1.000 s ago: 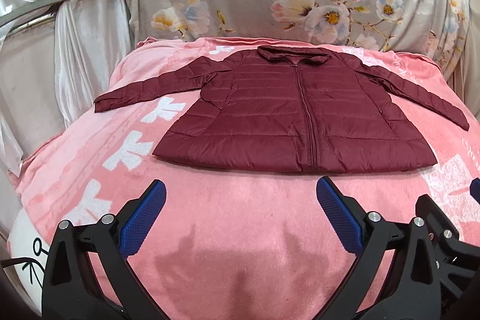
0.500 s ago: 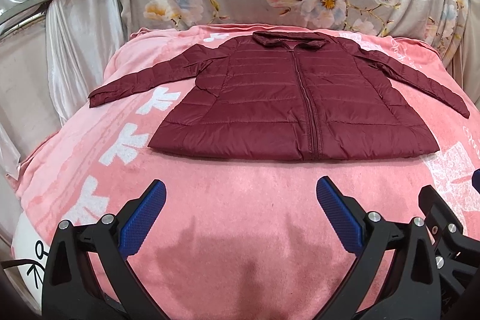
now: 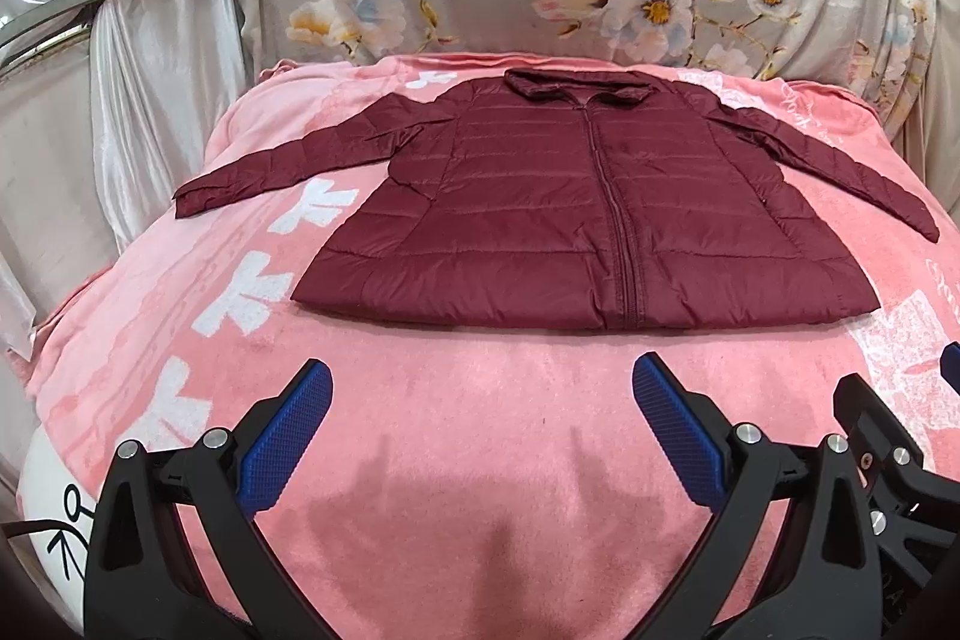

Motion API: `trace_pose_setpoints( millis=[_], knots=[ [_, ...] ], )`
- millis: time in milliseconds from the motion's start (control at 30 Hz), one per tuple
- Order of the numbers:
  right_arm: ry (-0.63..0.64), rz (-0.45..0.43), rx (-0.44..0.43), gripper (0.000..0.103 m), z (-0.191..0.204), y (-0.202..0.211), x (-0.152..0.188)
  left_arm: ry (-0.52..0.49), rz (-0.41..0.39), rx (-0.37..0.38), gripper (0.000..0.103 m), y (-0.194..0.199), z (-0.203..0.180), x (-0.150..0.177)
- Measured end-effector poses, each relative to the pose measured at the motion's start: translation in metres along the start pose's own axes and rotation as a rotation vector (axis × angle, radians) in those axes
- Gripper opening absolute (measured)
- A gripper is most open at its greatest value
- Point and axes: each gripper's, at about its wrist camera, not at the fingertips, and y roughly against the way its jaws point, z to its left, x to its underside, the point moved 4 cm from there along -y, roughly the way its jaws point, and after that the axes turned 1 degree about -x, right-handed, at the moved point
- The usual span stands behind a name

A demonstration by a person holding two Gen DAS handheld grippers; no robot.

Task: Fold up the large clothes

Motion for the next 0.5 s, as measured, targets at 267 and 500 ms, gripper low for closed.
trace_pose_setpoints(
  millis=[267, 500],
  knots=[
    [-0.004, 0.004, 0.002, 0.092, 0.0, -0.008, -0.001, 0.032, 0.04, -0.015, 0.098, -0.011, 0.006, -0.001],
    [-0.019, 0.01, 0.008, 0.092, -0.008, -0.026, -0.013, 0.021, 0.036, -0.011, 0.098, -0.02, 0.003, -0.008]
  ],
)
